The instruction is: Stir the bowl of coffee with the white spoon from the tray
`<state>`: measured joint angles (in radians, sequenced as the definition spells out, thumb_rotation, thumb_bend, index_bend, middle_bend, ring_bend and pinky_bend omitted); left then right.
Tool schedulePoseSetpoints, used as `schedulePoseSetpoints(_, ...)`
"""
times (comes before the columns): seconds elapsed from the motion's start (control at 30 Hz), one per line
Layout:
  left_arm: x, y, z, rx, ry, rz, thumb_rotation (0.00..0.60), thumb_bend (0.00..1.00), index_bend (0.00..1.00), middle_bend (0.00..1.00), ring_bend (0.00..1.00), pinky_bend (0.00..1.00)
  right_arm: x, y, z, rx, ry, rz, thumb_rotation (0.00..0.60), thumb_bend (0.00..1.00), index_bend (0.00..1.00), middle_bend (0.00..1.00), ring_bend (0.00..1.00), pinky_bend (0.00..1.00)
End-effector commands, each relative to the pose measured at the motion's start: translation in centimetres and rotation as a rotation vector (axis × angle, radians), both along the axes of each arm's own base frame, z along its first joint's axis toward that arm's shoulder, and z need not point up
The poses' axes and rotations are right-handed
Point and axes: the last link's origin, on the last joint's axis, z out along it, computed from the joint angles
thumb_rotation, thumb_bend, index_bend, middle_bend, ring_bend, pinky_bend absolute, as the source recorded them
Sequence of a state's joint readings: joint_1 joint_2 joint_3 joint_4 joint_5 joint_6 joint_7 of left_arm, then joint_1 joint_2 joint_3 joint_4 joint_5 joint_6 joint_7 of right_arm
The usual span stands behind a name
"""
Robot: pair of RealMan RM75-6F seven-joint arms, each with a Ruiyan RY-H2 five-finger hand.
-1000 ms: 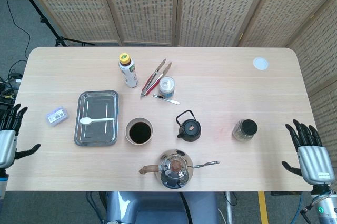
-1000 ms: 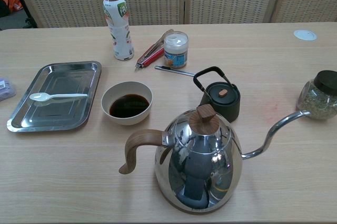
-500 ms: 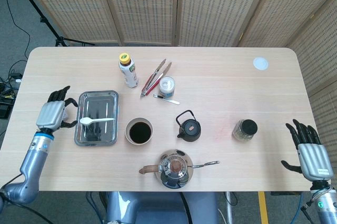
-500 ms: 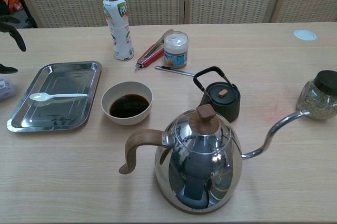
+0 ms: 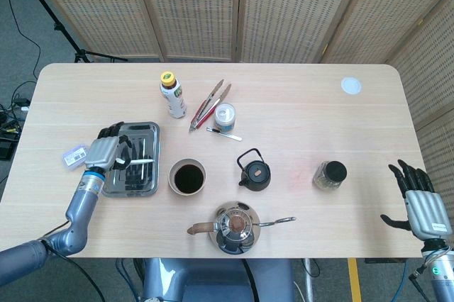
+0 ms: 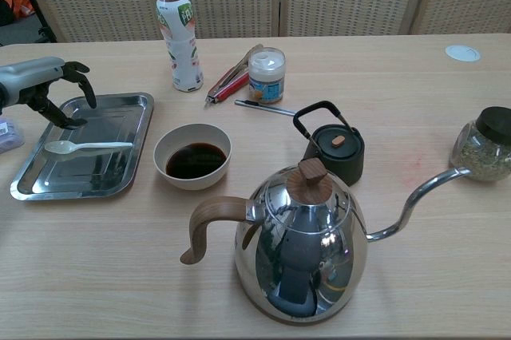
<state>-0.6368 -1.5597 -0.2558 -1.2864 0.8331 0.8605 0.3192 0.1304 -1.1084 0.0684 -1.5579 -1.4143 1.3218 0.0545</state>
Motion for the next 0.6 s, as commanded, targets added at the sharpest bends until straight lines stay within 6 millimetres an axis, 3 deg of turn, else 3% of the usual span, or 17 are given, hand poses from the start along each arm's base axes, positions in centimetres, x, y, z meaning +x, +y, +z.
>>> schedulePoseSetpoints(0.03, 0.2, 0.2, -1.2, -0.012, -0.026, 0.012, 0.600, 0.34, 0.45, 0.00, 0.00, 0.00, 0.0, 0.0, -0.1, 0.004, -0.004, -0.002, 0.600, 0.00, 0.00, 0.00, 0.00, 0.00)
schedulePoseSetpoints(0.6, 0.7, 0.4, -4.2, -0.017, 0.025, 0.009, 0.600, 0.37, 0.48, 0.00, 0.00, 0.00, 0.1, 0.0, -0.1, 0.016, -0.038, -0.021, 0.600, 0.00, 0.00, 0.00, 0.00, 0.00)
